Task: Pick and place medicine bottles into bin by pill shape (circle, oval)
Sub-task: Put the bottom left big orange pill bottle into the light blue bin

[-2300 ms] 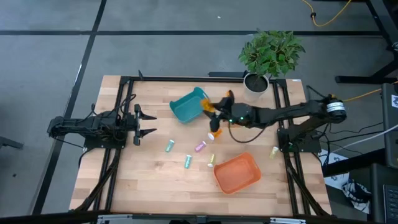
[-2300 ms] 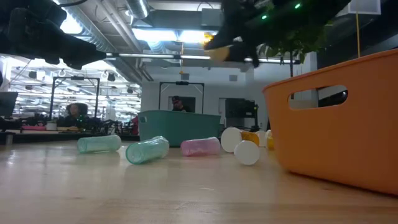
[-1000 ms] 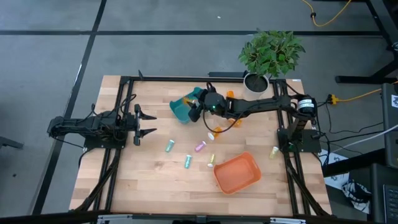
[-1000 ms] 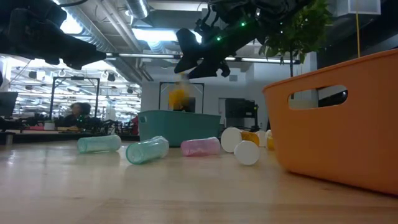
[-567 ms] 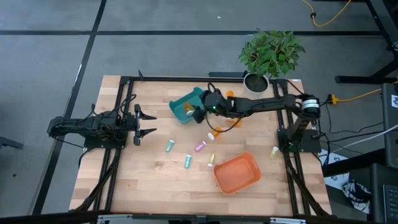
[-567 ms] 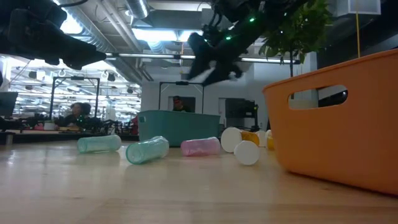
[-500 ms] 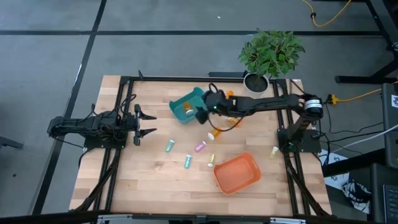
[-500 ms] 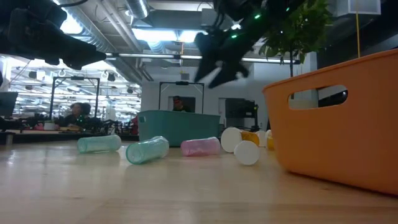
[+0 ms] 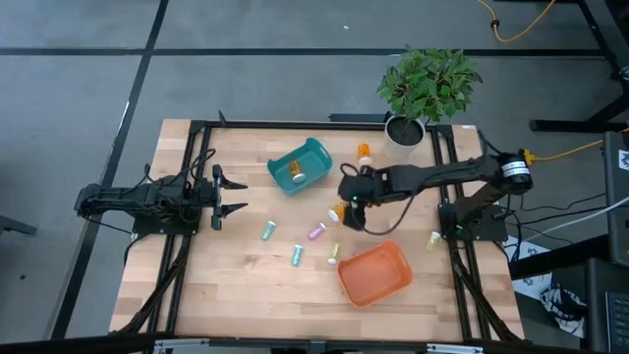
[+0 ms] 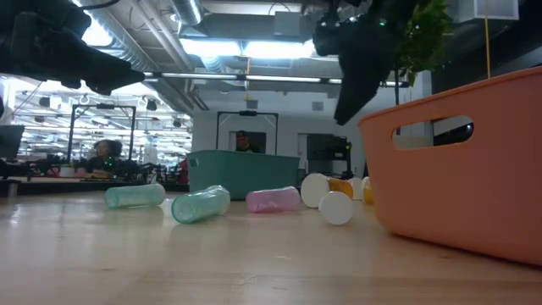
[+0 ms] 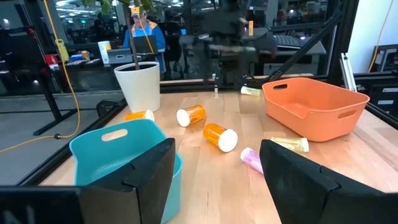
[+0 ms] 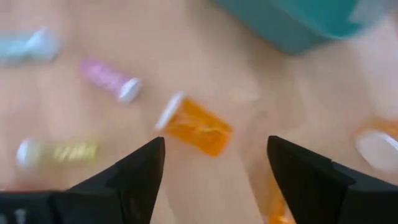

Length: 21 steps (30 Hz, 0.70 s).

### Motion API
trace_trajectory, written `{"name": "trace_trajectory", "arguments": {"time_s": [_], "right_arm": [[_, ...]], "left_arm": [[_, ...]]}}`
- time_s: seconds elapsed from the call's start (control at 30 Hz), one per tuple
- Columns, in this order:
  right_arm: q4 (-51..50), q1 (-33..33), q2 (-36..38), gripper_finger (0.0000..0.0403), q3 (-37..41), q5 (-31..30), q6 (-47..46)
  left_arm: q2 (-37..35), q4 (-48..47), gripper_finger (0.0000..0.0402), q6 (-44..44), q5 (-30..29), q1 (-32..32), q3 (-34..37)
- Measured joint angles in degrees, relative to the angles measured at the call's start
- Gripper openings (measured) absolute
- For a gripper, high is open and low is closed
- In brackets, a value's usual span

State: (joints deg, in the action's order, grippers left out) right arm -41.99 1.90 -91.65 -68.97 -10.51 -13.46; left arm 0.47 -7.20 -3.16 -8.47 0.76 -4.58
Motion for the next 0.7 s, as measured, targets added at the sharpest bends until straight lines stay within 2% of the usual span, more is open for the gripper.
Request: {"name": "trace_trajectory", "arguments": {"time_s": [0.17,0.43,0.7], "right_arm": [[3.4,-0.1,-3.0,0.0284,3.2,2.5,15.3],[5.7,-0.7,-7.3,0.0284,4.6,-0.2,18.8],[9.3,-0.9,-11.1,0.0284,4.6,2.7,26.2]], "left_arm": [[0.0,0.1,0.0229,0.0,0.0,0.0,0.0],[0.0,0.0,0.0229,-0.2,0.0,0.0,0.0],[0.0,0.0,0.0229,0.0,0.0,0.0,0.0]]}}
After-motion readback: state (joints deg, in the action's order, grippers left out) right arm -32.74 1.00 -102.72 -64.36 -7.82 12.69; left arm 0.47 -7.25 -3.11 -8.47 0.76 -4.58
